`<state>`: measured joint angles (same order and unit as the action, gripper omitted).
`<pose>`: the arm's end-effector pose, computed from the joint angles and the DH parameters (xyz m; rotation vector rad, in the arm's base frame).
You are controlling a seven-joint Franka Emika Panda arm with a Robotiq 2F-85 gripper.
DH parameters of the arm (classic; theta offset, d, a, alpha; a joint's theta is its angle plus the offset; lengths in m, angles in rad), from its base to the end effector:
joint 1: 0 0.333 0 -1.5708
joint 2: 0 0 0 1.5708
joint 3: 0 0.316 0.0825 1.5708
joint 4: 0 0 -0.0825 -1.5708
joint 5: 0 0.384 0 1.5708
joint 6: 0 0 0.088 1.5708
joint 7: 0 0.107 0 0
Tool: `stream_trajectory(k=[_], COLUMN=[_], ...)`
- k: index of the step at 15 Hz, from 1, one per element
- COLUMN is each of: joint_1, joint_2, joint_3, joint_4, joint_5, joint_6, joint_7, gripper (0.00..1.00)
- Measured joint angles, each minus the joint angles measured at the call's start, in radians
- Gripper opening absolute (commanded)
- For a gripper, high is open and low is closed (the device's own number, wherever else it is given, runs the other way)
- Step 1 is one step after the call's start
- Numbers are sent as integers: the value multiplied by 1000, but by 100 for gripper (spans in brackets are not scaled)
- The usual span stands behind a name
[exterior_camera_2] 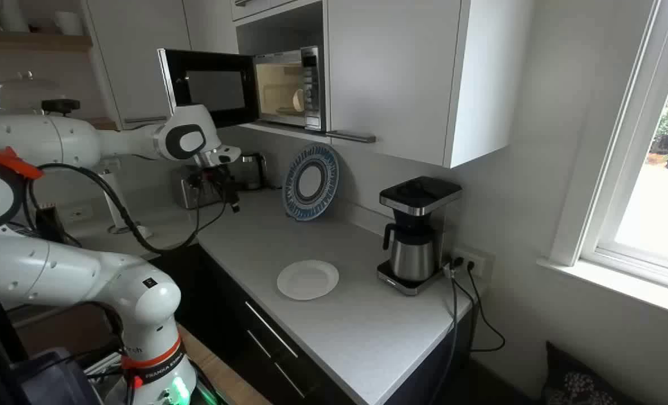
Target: Put the cup in the microwave upright
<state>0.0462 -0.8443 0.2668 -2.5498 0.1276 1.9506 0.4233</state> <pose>0.3059 0.1221 0.5412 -3.0992 0.3244 -0.3768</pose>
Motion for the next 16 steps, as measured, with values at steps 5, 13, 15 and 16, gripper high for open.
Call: stream_trajectory(k=[5,13,15,16], joint_1=[0,-2,-1,0], joint_2=[0,20,69,103], joint_3=[0,-1,-1,-1], joint_4=[0,11,36,58], joint_5=[0,1,0,0], joint_6=[0,170,327,397], joint_7=[0,-9,-39,-62], gripper=[100,100,100,100])
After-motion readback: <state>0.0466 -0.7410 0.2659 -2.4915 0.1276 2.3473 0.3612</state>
